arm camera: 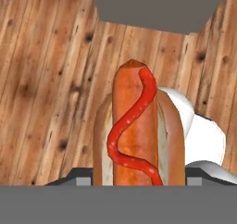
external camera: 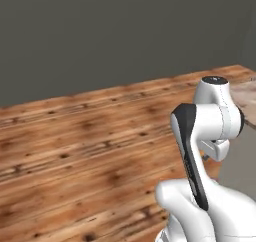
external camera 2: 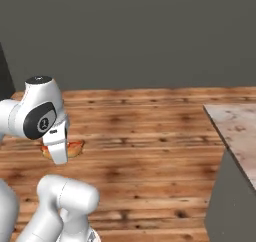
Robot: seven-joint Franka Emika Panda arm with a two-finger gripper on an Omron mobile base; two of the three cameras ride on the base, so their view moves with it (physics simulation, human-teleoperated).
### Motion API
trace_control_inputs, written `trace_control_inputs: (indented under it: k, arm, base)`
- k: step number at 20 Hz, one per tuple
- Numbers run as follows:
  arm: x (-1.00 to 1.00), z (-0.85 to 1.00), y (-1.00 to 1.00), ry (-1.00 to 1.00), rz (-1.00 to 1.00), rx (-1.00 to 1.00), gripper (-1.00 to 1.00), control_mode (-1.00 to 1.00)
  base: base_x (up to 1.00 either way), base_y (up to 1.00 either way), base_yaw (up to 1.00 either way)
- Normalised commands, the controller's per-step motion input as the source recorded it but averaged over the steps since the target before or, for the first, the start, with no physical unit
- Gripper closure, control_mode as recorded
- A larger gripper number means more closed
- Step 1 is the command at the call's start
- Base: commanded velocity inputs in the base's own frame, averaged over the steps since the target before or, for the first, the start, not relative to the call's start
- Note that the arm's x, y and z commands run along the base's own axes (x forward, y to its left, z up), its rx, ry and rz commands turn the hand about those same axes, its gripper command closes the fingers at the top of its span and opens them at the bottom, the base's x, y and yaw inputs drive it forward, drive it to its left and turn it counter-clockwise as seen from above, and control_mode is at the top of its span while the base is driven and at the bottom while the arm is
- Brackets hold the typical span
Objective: Place the cold items (mango and tomato) from the fridge in one tupperware on the dining counter. Place the warm items (kebab skewer and hot dog) in the stove area in another tupperware.
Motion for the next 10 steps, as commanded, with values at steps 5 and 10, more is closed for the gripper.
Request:
trace_control_inputs:
  k: [5,10]
  arm:
    - [0.00,0.00,0.00,0.00,0.00,0.00,1.00,1.00]
    - [0.00,0.00,0.00,0.00,0.00,0.00,1.00,1.00]
  base:
    - [1.00,0.66,-0.40]
    - [0.84,0.70,-0.58]
